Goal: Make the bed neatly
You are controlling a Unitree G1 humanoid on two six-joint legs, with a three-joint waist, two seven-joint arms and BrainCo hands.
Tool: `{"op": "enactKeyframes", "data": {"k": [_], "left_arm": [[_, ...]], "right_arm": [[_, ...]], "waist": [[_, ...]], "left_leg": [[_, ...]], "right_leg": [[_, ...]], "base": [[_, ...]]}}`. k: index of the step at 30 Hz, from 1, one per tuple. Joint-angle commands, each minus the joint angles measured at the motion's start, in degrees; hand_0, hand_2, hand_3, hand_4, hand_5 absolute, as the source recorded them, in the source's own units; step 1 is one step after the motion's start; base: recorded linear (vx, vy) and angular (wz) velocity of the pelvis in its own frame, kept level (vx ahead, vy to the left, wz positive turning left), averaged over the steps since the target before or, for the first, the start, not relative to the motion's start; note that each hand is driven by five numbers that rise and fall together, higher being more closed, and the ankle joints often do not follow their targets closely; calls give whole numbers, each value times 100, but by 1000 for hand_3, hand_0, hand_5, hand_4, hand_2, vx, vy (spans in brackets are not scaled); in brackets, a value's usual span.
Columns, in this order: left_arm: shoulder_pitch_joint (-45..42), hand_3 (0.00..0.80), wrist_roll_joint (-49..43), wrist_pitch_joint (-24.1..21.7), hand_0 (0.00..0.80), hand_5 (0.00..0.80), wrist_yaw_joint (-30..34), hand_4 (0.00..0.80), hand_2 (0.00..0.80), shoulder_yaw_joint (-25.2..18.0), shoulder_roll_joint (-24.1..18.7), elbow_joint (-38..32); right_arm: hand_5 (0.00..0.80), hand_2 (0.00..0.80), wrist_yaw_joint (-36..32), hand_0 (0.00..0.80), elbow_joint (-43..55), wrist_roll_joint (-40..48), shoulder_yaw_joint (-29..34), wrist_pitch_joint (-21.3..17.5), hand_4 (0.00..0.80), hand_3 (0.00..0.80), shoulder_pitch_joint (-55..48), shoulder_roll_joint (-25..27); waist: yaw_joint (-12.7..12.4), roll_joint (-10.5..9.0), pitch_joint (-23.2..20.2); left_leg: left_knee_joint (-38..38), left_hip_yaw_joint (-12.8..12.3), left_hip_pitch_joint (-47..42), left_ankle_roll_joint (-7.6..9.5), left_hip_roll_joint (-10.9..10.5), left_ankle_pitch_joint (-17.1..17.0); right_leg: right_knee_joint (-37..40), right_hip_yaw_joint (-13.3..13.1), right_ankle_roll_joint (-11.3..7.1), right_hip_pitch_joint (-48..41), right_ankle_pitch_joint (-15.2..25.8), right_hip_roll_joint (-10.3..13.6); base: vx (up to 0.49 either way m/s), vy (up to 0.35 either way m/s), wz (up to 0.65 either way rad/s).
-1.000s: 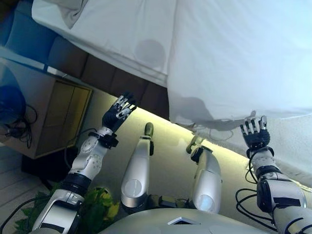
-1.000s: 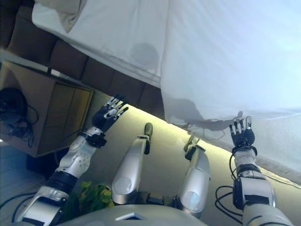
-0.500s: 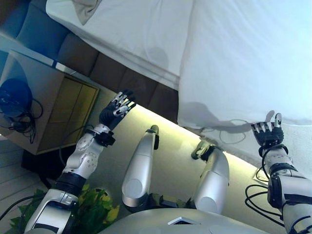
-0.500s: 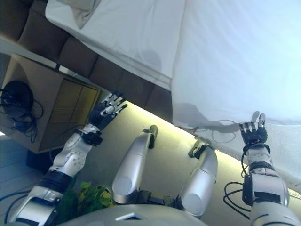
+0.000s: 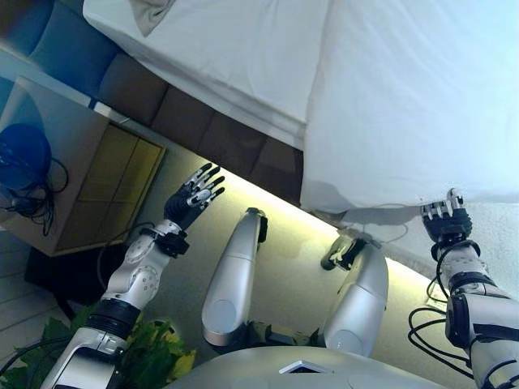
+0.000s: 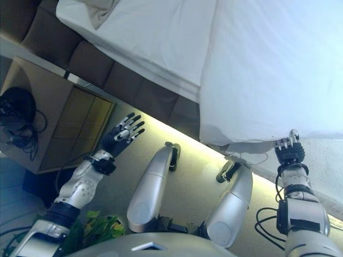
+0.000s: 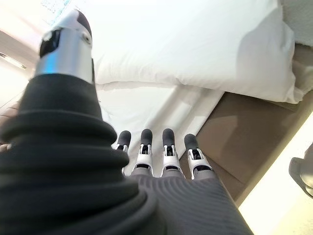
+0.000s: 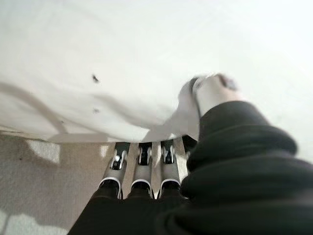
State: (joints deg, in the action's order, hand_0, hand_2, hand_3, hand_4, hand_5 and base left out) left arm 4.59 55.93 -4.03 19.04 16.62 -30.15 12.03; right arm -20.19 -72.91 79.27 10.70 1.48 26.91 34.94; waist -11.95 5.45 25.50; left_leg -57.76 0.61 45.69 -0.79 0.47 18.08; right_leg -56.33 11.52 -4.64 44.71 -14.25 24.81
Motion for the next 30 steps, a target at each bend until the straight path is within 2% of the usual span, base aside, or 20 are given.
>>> {"op": "enactKeyframes", "data": {"k": [1, 8, 11, 15, 21, 24, 30], "left_arm": [[-60, 0, 160, -20, 0, 0, 185, 0, 0, -182, 67, -310], [-170, 0, 263, 46, 0, 0, 237, 0, 0, -229, 66, -295], [-247, 0, 250, 128, 0, 0, 211, 0, 0, -264, 78, -407], [-266, 0, 233, 183, 0, 0, 182, 0, 0, -274, 104, -438], [-445, 0, 85, 352, 0, 0, 291, 0, 0, -481, 128, -382], [-580, 0, -9, 409, 0, 0, 327, 0, 0, -585, 172, -420], [-902, 0, -268, 571, 0, 0, 359, 0, 0, -696, 310, -522]], "right_arm": [[800, 800, -270, 800, 110, -221, -28, -31, 800, 800, 110, 357], [800, 800, -258, 800, 262, -746, -176, -135, 800, 800, 212, 374], [800, 800, -97, 800, 316, -1210, -266, -312, 800, 800, 86, 277], [800, 800, -135, 800, 351, -1311, -338, -370, 800, 800, -67, 135], [800, 800, 92, 800, 850, -1781, -763, -605, 800, 800, -253, -509], [800, 800, 309, 800, 1253, -1902, -964, -572, 800, 800, -409, -781], [800, 800, 711, 800, 1737, -2102, -1265, -577, 800, 800, -780, -1348]], "waist": [[-97, 154, -304], [-106, 150, -417], [-140, 113, -489], [-232, 57, -613], [-496, -126, -867], [-584, -217, -989], [-808, -321, -1313]], "left_leg": [[31, 158, -15, 73, 96, 117], [152, 128, -164, 20, 119, 74], [277, 91, -361, -5, 126, 53], [513, 45, -665, -25, 156, 16], [1070, 17, -1323, -40, 113, -101], [1381, 14, -1604, -38, 81, -186], [1894, -46, -2073, -56, 58, -332]], "right_leg": [[-159, -364, -61, -128, -18, 133], [-108, -331, -94, -281, -40, 160], [50, -209, -104, -579, -3, 220], [320, 1, -141, -1068, 70, 388], [948, 340, -332, -1975, 299, 557], [1287, 467, -426, -2370, 413, 583], [1924, 902, -575, -3288, 538, 645]], "base": [[47, 19, 1], [55, 49, 3], [98, 46, 4], [131, 35, 33], [184, 41, 28], [159, 40, 17], [181, 81, 35]]}}
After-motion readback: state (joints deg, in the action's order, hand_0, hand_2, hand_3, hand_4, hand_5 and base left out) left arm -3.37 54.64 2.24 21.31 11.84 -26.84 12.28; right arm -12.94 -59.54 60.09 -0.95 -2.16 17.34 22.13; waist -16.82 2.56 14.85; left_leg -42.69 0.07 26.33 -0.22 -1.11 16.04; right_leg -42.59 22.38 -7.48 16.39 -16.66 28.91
